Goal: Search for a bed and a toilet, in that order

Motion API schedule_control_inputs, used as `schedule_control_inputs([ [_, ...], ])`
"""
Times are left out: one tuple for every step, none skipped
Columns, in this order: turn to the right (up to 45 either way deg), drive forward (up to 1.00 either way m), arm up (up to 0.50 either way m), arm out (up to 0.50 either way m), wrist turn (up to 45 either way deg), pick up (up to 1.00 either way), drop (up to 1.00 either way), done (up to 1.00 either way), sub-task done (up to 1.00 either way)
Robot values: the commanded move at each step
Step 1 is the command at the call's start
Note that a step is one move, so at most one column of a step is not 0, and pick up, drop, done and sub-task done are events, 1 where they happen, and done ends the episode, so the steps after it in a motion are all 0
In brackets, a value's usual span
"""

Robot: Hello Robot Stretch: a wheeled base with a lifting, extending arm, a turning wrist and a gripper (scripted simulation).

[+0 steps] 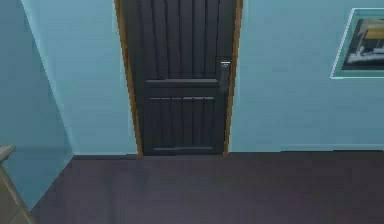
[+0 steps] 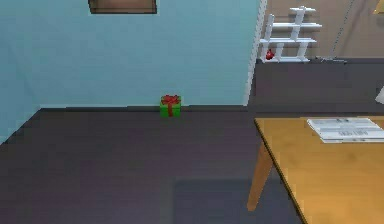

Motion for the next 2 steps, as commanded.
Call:
schedule_control_inputs([
  [0.0, 0.05, 0.0, 0.0, 0.0, 0.0, 0.0, 0.0, 0.0],
  [45.0, 0.0, 0.0, 0.0, 0.0, 0.0, 0.0, 0.0, 0.0],
])
